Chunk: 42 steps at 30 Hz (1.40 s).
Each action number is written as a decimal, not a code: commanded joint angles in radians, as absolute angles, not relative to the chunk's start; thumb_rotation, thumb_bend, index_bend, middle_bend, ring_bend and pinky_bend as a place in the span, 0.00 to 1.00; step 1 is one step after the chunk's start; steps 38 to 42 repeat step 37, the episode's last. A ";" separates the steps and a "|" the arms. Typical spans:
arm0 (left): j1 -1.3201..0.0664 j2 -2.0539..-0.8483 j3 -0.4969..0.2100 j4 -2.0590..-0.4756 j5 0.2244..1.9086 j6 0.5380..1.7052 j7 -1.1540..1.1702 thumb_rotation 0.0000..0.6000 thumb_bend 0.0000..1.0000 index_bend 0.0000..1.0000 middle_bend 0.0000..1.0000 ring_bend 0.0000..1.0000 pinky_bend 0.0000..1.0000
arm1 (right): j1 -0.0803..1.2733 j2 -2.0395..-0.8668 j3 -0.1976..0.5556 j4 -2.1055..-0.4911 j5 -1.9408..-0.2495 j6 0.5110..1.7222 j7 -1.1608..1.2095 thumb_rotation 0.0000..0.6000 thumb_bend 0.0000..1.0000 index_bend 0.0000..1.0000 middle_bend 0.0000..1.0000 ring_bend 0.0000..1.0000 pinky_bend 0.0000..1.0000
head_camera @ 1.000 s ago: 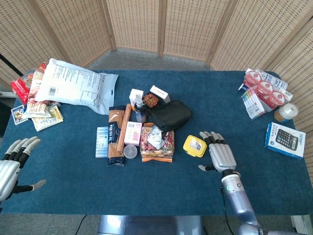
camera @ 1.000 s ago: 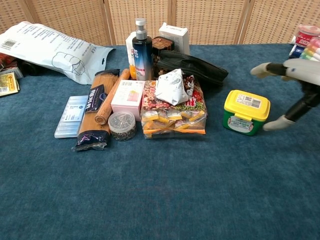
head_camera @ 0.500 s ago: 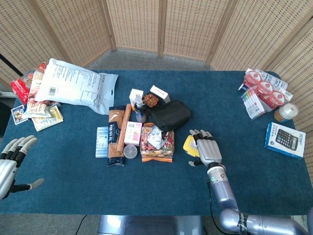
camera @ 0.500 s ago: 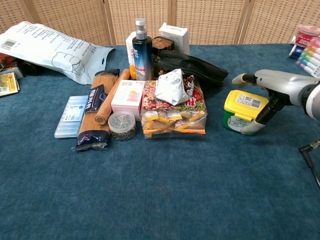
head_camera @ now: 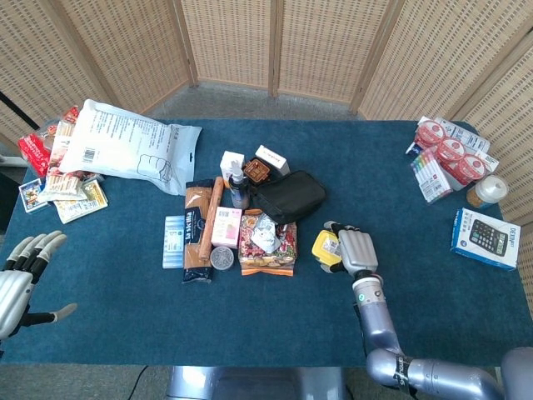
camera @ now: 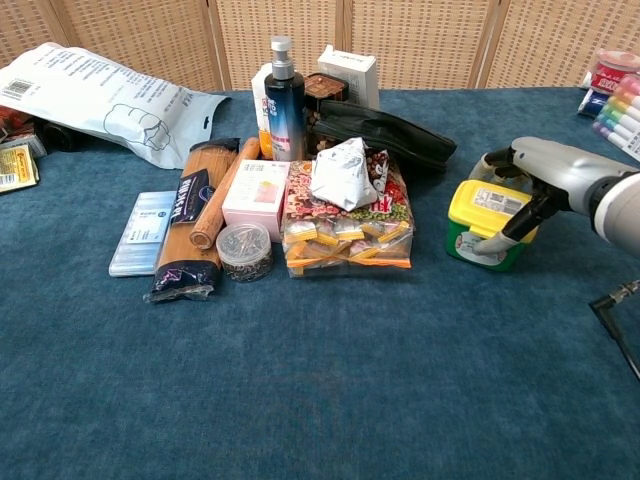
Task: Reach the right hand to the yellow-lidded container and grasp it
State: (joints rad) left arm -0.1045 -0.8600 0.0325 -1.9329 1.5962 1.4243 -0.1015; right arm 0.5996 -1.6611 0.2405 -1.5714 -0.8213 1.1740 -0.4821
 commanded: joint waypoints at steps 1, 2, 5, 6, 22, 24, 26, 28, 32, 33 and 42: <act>-0.106 -0.862 0.032 -1.934 1.594 1.421 -0.099 1.00 0.00 0.00 0.00 0.00 0.00 | 0.587 -1.657 0.236 -1.574 -0.831 1.180 -0.467 1.00 0.00 0.57 0.83 0.79 0.85; -0.107 -0.862 0.032 -1.935 1.594 1.420 -0.099 1.00 0.00 0.00 0.00 0.00 0.00 | 0.583 -1.651 0.233 -1.581 -0.836 1.187 -0.467 1.00 0.00 0.57 0.83 0.79 0.85; -0.107 -0.861 0.031 -1.935 1.593 1.421 -0.101 1.00 0.00 0.00 0.00 0.00 0.00 | 0.559 -1.623 0.227 -1.626 -0.865 1.227 -0.457 1.00 0.00 0.59 0.85 0.81 0.87; -0.107 -0.861 0.031 -1.935 1.593 1.421 -0.102 1.00 0.01 0.00 0.00 0.00 0.00 | 0.548 -1.606 0.224 -1.651 -0.880 1.249 -0.459 1.00 0.00 0.59 0.85 0.81 0.87; -0.100 -0.842 0.041 -1.934 1.629 1.441 -0.150 1.00 0.01 0.00 0.00 0.00 0.00 | 0.551 -1.364 0.348 -2.110 -0.990 1.441 -0.645 1.00 0.00 0.58 0.84 0.81 0.87; -0.100 -0.840 0.041 -1.933 1.630 1.443 -0.156 1.00 0.01 0.00 0.00 0.00 0.00 | 0.570 -1.354 0.370 -2.152 -0.986 1.451 -0.681 1.00 0.00 0.58 0.84 0.81 0.87; -0.100 -0.839 0.041 -1.932 1.630 1.444 -0.160 1.00 0.01 0.00 0.00 0.00 0.00 | 0.587 -1.350 0.385 -2.186 -0.985 1.462 -0.712 1.00 0.00 0.58 0.84 0.81 0.87; -0.100 -0.838 0.040 -1.930 1.629 1.445 -0.164 1.00 0.01 0.00 0.00 0.00 0.00 | 0.605 -1.347 0.401 -2.225 -0.983 1.474 -0.746 1.00 0.00 0.58 0.84 0.81 0.87; -0.101 -0.837 0.040 -1.928 1.629 1.444 -0.168 1.00 0.00 0.00 0.00 0.00 0.00 | 0.635 -1.347 0.421 -2.285 -0.981 1.502 -0.804 1.00 0.00 0.58 0.84 0.81 0.87; -0.101 -0.837 0.040 -1.928 1.629 1.444 -0.168 1.00 0.01 0.00 0.00 0.00 0.00 | 0.641 -1.348 0.424 -2.296 -0.981 1.509 -0.816 1.00 0.00 0.58 0.83 0.80 0.87; -0.102 -0.837 0.041 -1.928 1.631 1.441 -0.169 1.00 0.01 0.00 0.00 0.00 0.00 | 0.662 -1.354 0.427 -2.336 -0.980 1.533 -0.851 1.00 0.00 0.58 0.83 0.80 0.87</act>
